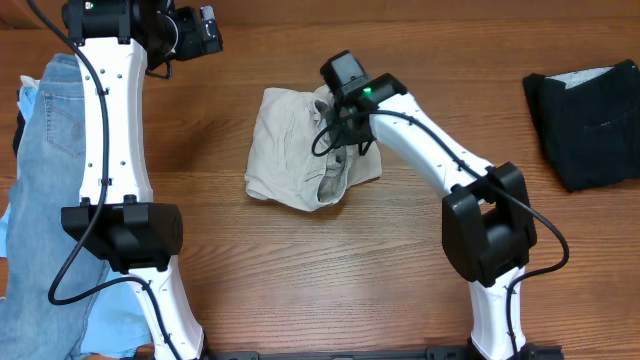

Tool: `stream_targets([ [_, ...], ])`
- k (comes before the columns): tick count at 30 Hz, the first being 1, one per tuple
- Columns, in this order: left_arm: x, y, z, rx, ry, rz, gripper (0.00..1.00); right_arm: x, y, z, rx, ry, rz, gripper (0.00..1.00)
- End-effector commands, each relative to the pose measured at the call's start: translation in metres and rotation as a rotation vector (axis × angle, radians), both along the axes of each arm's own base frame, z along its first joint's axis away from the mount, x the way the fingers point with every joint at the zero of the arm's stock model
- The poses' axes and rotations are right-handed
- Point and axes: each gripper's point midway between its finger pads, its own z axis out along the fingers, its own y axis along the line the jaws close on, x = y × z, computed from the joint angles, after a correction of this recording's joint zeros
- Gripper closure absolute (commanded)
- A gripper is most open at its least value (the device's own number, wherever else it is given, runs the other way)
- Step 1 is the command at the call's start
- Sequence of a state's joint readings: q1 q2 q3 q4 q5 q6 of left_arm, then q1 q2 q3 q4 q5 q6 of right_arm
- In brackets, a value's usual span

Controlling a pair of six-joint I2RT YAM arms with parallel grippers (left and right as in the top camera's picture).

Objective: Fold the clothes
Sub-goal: 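Release the shorts with the left gripper and grasp the bundle with the right gripper, then lift the folded beige shorts with the right gripper and carry them rightward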

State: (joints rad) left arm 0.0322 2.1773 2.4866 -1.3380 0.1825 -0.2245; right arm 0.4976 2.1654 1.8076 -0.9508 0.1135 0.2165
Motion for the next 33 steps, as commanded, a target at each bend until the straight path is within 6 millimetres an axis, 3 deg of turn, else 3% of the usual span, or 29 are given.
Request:
stream_targets([
  [1, -0.001, -0.003, -0.005, 0.023, 0.010, -0.031, 0.00, 0.024, -0.055, -0.018, -0.035, -0.028, -0.141, 0.47],
  [5, -0.001, -0.004, -0.005, 0.023, 0.011, -0.033, 0.00, 0.036, -0.075, -0.022, 0.101, 0.004, -0.182, 0.46],
  [7, -0.002, -0.005, -0.005, 0.028, 0.014, -0.043, 0.00, 0.031, -0.057, -0.017, 0.267, 0.055, -0.013, 0.34],
  [9, -0.004, -0.006, -0.007, 0.031, 0.022, -0.048, 0.00, 0.025, -0.057, -0.015, 0.333, 0.090, 0.027, 0.07],
  [11, -0.004, -0.006, -0.007, 0.031, 0.022, -0.048, 0.00, 0.025, -0.060, -0.016, 0.323, 0.089, 0.055, 0.00],
  [13, -0.004, -0.006, -0.007, 0.031, 0.023, -0.048, 0.00, 0.024, -0.060, -0.023, 0.318, 0.099, 0.072, 0.00],
  [17, -0.006, -0.006, -0.007, 0.031, 0.030, -0.049, 0.00, 0.012, -0.039, -0.055, 0.426, 0.195, 0.123, 0.00],
  [19, -0.006, -0.006, -0.007, 0.031, 0.029, -0.048, 0.00, 0.010, -0.032, -0.058, 0.465, 0.210, 0.137, 0.02],
  [24, -0.005, -0.006, -0.008, 0.030, 0.027, -0.049, 0.00, 0.001, 0.000, -0.057, 0.503, 0.217, 0.202, 0.26],
  [26, -0.005, -0.008, -0.008, 0.030, 0.028, -0.053, 0.00, -0.004, 0.011, -0.057, 0.501, 0.221, 0.228, 0.41],
  [27, -0.005, -0.009, -0.008, 0.030, 0.029, -0.055, 0.00, -0.007, 0.016, -0.057, 0.500, 0.223, 0.240, 0.65],
  [29, -0.005, -0.009, -0.009, 0.030, 0.032, -0.055, 0.00, -0.008, 0.021, -0.053, 0.527, 0.229, 0.244, 0.96],
  [31, -0.005, -0.009, -0.009, 0.030, 0.033, -0.055, 0.00, -0.004, 0.021, -0.045, 0.568, 0.227, 0.244, 0.96],
  [33, -0.006, -0.010, -0.010, 0.030, 0.035, -0.056, 0.00, 0.007, 0.016, -0.019, 0.642, 0.204, 0.240, 0.96],
])
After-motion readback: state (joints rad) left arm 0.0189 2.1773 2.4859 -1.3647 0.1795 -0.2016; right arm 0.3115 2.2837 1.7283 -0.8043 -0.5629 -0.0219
